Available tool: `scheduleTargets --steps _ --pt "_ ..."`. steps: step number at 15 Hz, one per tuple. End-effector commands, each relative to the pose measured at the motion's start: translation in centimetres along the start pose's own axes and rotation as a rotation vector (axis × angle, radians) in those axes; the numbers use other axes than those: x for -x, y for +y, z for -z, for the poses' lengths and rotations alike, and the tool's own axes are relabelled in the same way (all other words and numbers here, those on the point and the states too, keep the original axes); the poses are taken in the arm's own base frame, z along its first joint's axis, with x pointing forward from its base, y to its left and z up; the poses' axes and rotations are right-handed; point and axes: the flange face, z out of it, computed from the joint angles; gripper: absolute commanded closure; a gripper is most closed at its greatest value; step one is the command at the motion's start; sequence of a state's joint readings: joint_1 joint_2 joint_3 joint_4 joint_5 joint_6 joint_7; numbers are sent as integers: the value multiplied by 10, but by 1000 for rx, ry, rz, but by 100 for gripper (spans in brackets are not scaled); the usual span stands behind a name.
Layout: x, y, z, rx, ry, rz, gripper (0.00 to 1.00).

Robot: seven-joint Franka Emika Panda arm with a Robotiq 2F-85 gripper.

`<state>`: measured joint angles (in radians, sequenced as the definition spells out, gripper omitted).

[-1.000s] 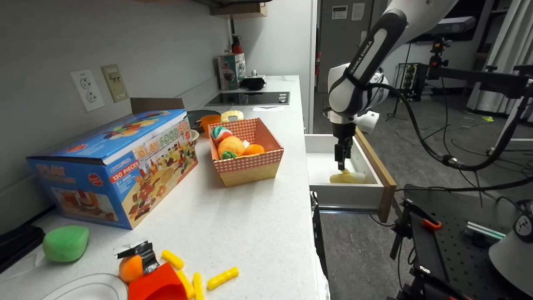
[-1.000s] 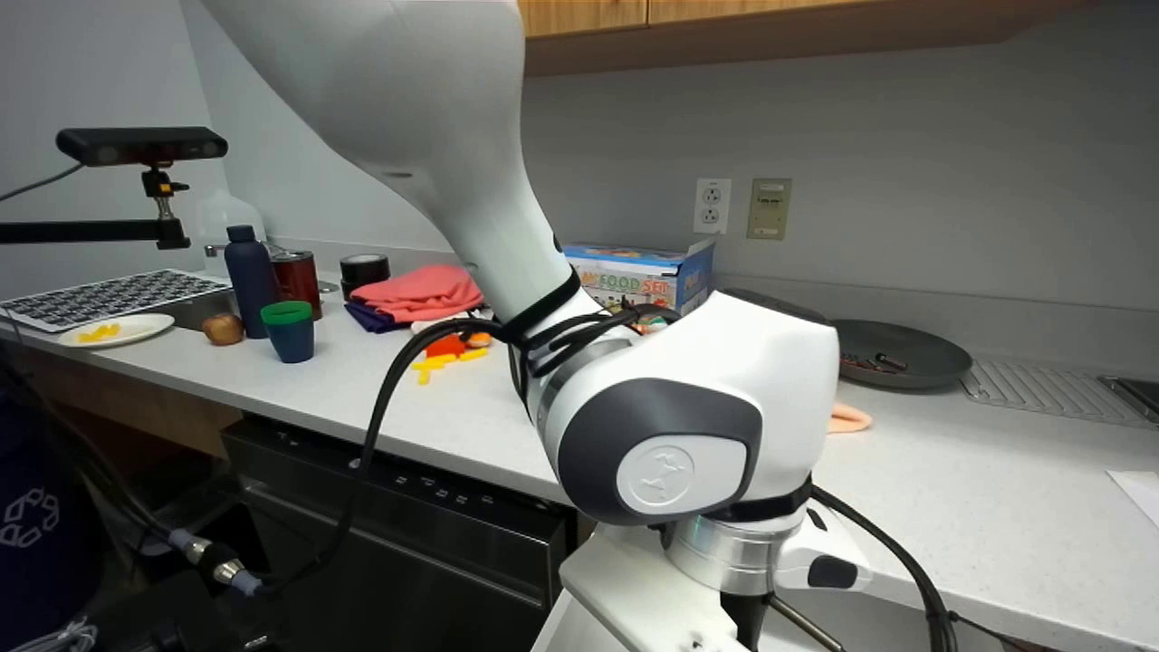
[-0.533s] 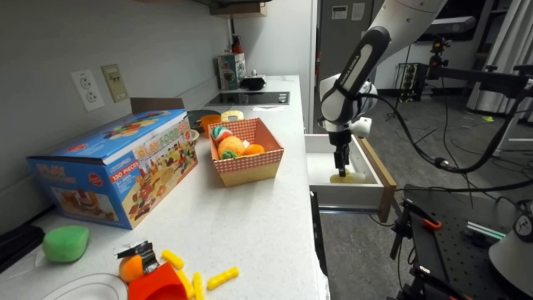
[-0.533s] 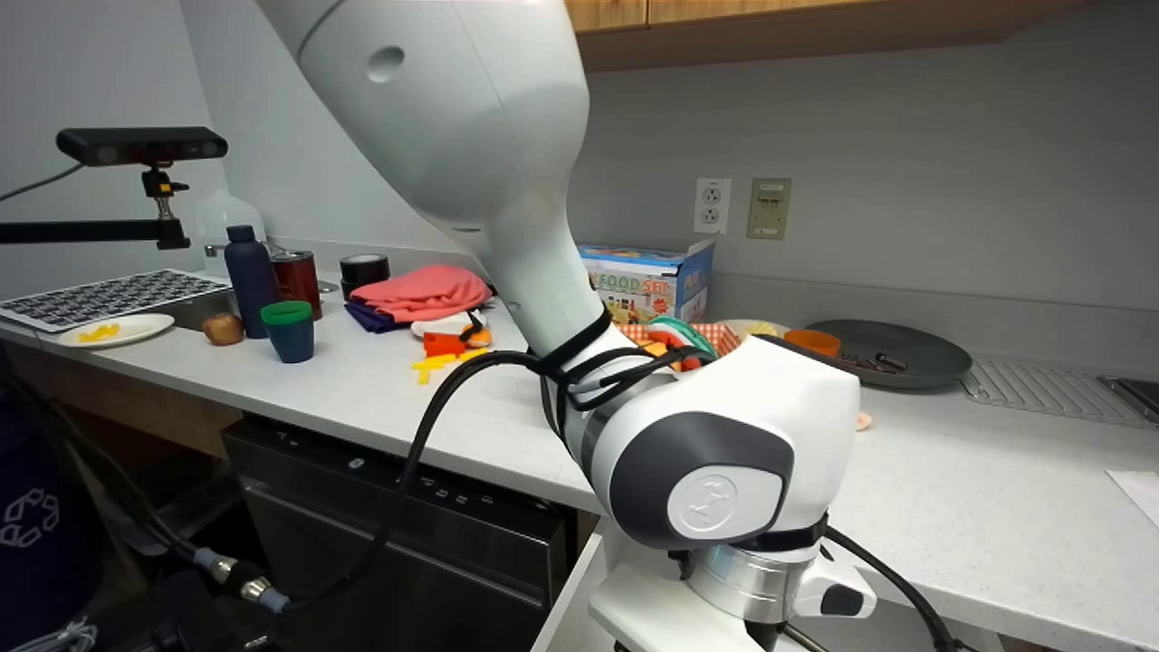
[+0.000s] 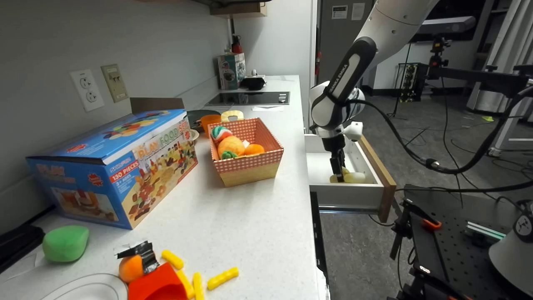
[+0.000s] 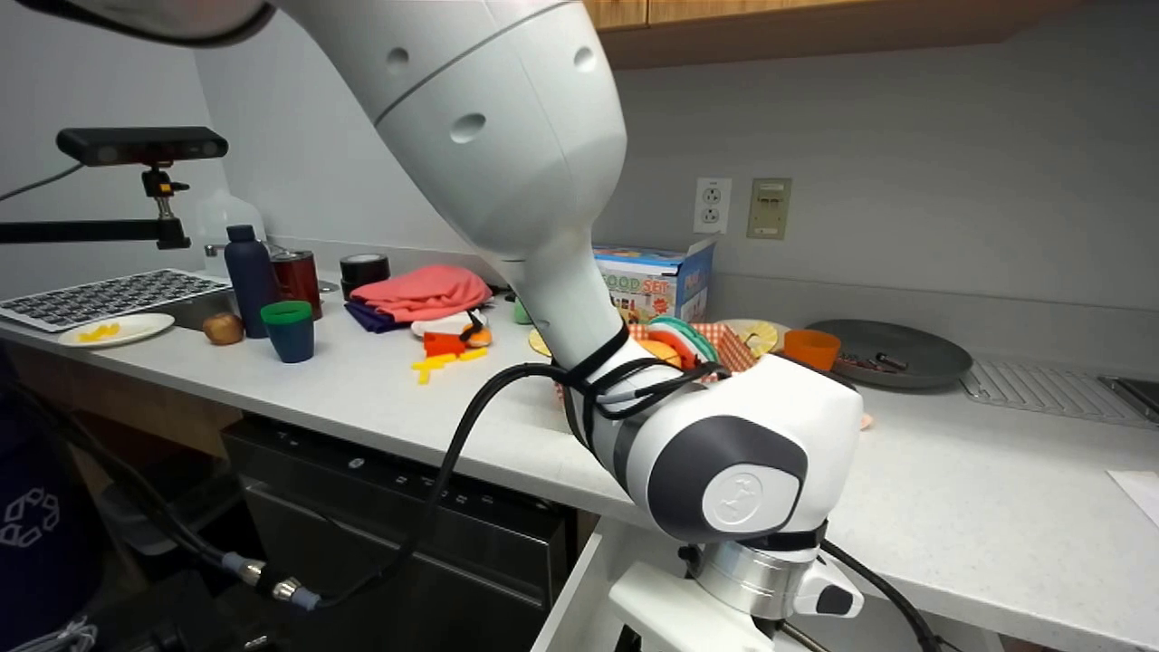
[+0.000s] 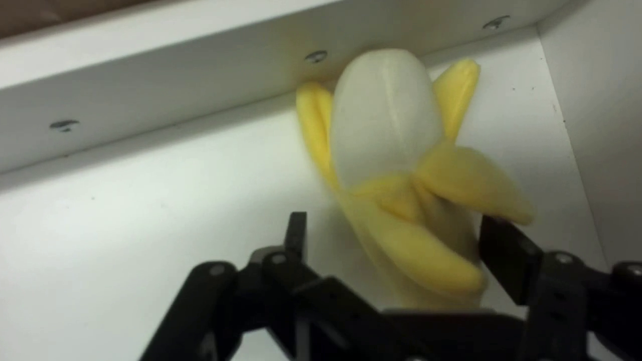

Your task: Open the drawer, then remove the banana from the drawer

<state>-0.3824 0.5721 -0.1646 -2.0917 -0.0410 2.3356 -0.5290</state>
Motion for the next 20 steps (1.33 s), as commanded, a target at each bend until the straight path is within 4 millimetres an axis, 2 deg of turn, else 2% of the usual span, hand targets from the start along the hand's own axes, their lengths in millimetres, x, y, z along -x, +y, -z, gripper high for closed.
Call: scheduleTargets --steps 1,7,9,13,16,20 --pt "-12 10 2 -30 -9 24 42" --pt "-9 24 11 -48 24 -33 89" --pt "-3 29 17 -49 36 -53 99" --pt "10 38 33 -35 66 -90 98" --pt "25 41 57 17 88 -130 99" --pt "57 35 117 125 175 -173 99"
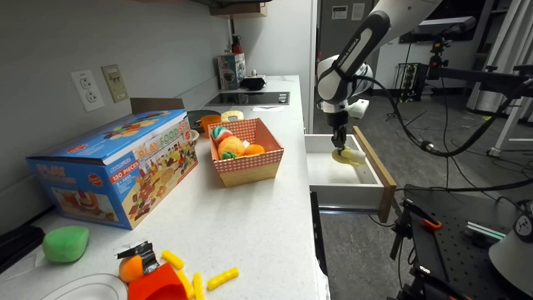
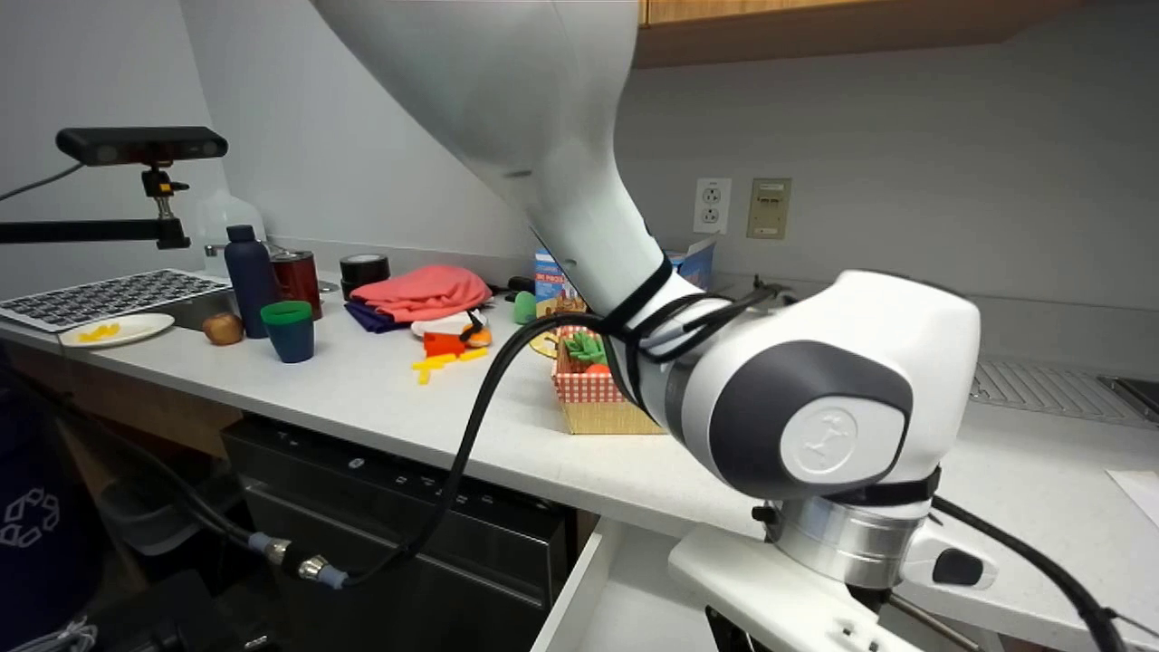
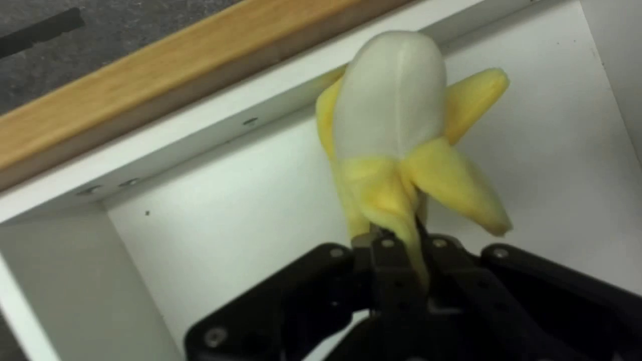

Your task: Open the drawer, then remove the banana from the drawer

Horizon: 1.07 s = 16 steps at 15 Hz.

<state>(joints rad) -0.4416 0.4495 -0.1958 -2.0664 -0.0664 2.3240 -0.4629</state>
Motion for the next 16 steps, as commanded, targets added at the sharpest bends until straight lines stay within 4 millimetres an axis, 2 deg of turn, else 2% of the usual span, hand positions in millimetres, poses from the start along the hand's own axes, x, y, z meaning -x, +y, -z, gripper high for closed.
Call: scheduleTargets --steps 1,4,6,8,10,13,16 --pt "30 -11 66 104 99 -23 99" --pt "40 -25 128 218 203 -12 99" --pt "44 -45 178 299 290 11 99" --pt "43 -72 225 366 383 44 99" --pt "41 -104 264 424 480 88 99" --pt "31 -160 305 484 635 172 99" --pt "13 -194 317 481 810 255 99"
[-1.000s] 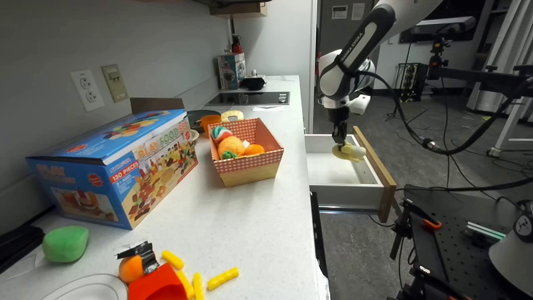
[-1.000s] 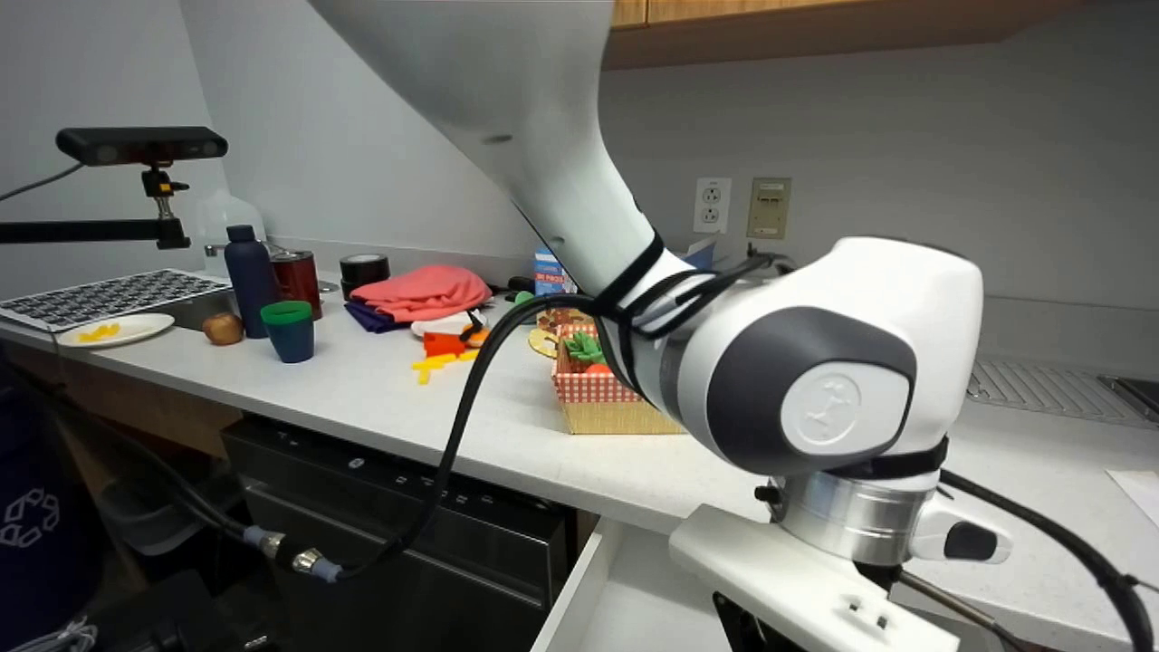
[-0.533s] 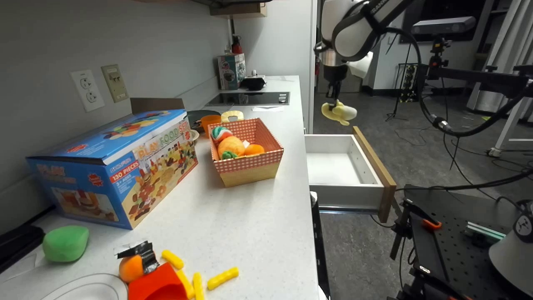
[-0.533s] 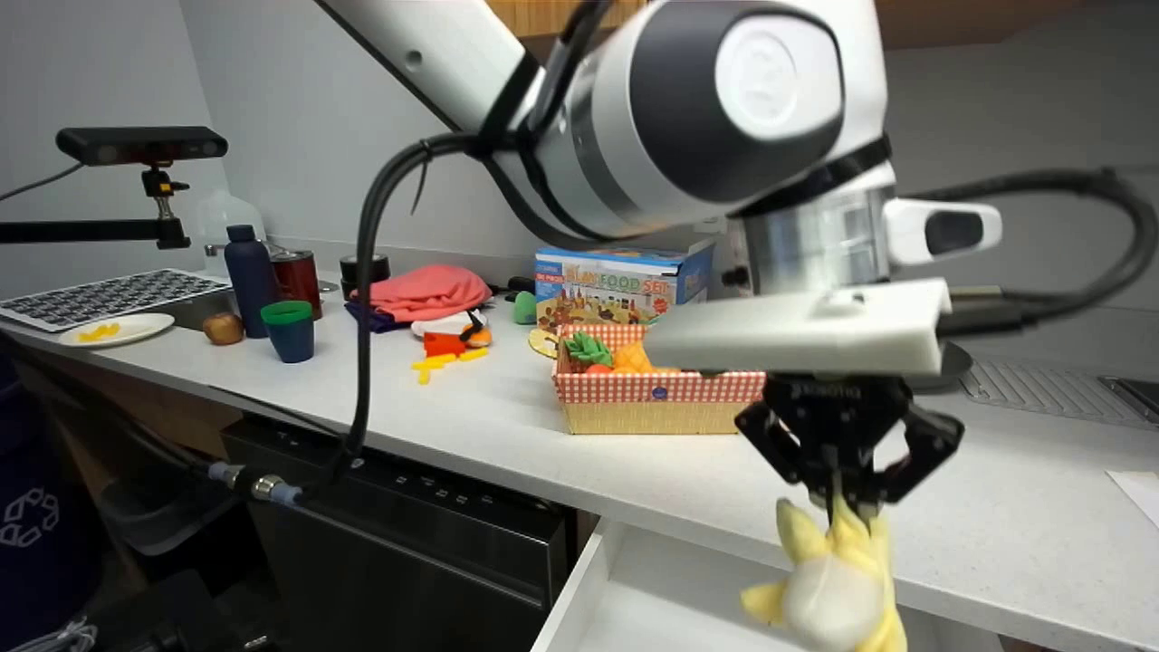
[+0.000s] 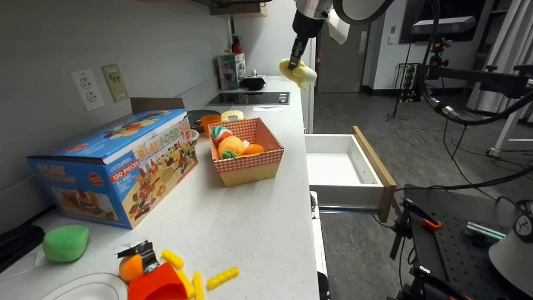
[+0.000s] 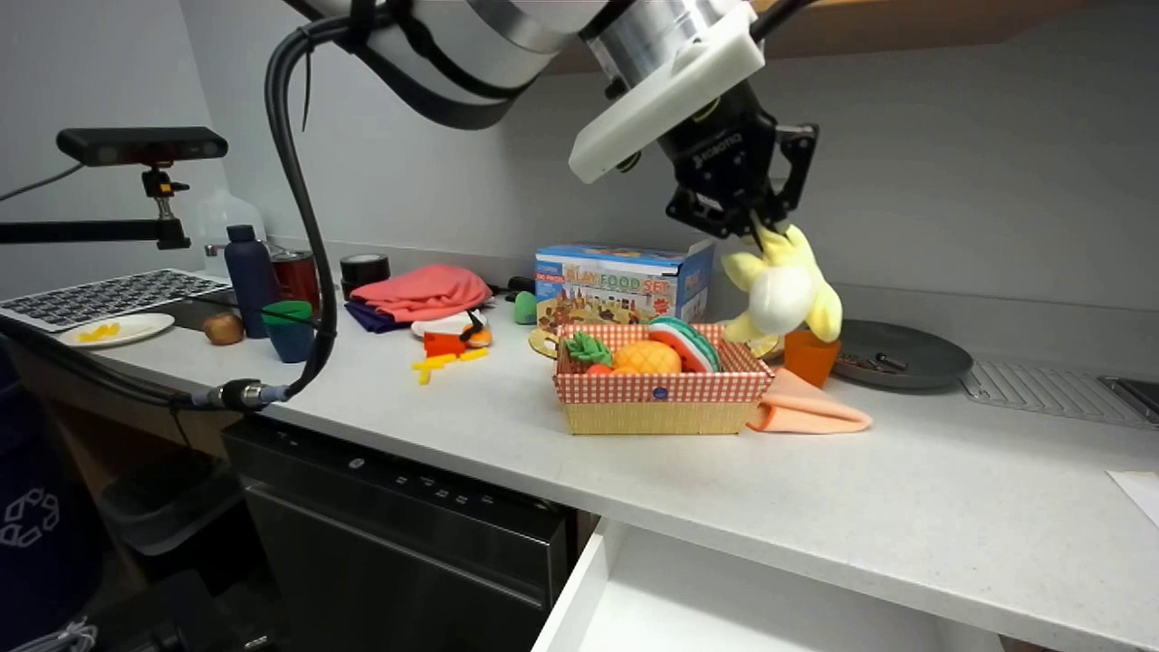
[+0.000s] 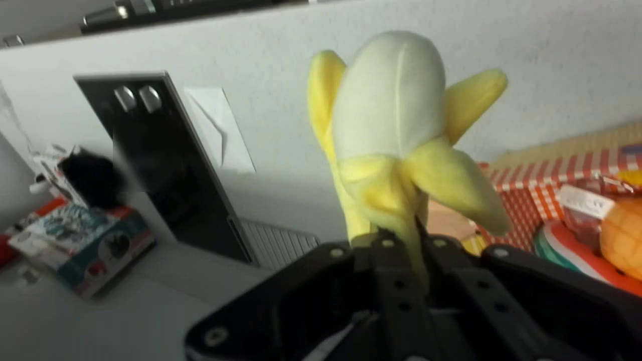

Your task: Open the drawer, then remove the banana from the drawer

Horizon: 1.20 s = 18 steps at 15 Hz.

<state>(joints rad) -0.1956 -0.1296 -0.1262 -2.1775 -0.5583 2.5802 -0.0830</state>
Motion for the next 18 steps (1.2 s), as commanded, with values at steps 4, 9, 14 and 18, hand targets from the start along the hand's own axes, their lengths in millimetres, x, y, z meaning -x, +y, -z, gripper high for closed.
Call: scheduleTargets --steps 4,9,14,18 --pt "-48 -46 -7 -37 308 52 99" --pt "-56 -104 -65 -174 324 77 99" --pt "-75 -156 -82 -295 298 146 77" --pt "-85 -154 -68 -278 289 167 45"
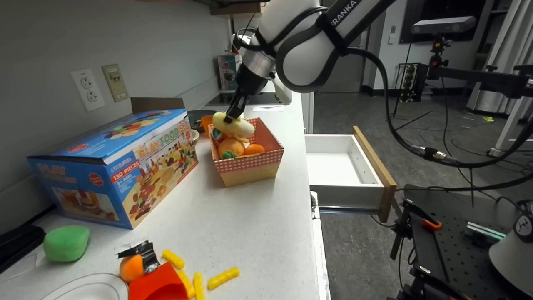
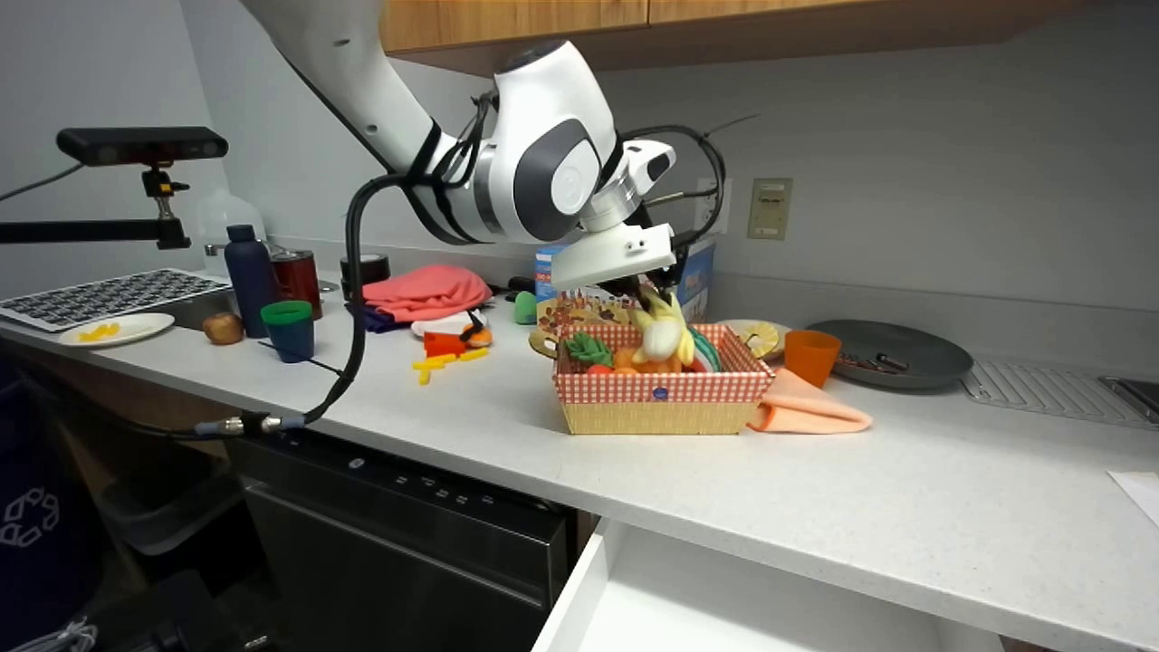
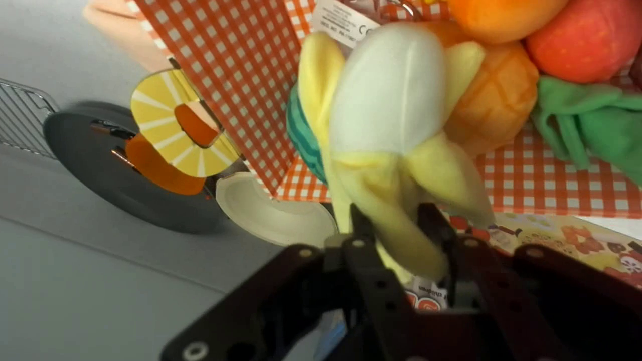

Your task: Open the drawer, then remove the banana from the drawer

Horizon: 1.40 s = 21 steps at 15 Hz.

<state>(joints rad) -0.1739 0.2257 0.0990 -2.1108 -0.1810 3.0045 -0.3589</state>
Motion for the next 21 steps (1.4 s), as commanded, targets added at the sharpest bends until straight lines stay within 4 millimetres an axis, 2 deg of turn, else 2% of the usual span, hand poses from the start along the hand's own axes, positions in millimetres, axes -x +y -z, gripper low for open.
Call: scheduleTargets --steps 1,3,6,9,13,21 --pt "-11 16 18 34 -15 17 38" --pt "-5 31 30 61 -33 6 23" --pt "18 55 47 117 -116 -41 0" --pt "49 69 61 148 -220 -104 0" --pt "96 72 71 132 -316 -203 0" --pt "178 44 88 92 -392 -325 0"
